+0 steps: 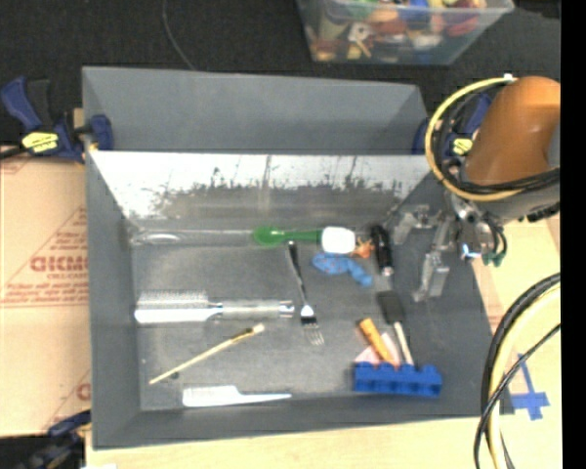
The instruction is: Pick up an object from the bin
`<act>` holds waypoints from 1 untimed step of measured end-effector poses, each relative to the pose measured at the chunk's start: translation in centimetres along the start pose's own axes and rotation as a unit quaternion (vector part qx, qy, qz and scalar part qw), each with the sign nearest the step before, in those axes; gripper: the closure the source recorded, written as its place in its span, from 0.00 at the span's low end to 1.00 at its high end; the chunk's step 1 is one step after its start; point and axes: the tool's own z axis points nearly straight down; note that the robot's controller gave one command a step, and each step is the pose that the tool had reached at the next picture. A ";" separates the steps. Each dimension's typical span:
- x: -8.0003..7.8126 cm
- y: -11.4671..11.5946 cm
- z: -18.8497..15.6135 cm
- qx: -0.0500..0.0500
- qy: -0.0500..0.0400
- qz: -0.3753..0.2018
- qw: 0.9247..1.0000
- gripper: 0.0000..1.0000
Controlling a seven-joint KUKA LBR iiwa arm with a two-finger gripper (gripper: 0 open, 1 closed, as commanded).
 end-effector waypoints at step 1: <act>-0.2 0.1 -0.4 0.001 -0.004 -0.002 1.000 0.00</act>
Offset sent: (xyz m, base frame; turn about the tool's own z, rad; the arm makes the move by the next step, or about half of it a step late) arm 0.0465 0.0498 -0.0979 0.0159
